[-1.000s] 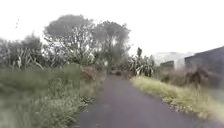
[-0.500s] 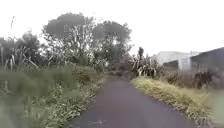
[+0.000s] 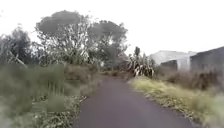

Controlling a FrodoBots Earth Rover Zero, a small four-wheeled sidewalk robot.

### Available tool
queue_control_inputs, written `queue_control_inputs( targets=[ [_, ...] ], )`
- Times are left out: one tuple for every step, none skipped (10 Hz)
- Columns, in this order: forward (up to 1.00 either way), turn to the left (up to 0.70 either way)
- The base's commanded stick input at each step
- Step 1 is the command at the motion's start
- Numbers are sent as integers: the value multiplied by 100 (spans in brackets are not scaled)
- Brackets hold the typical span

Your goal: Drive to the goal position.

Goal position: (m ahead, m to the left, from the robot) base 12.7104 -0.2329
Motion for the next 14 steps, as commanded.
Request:
queue_control_inputs(
  targets=[
    [85, 0],
    [85, 0],
    [85, 0],
    [85, 0],
    [85, 0],
    [85, 0],
    [85, 0],
    [85, 0],
    [85, 0],
    [85, 0],
    [85, 0],
    [85, 0],
    [85, 0],
    [85, 0]
  ],
)
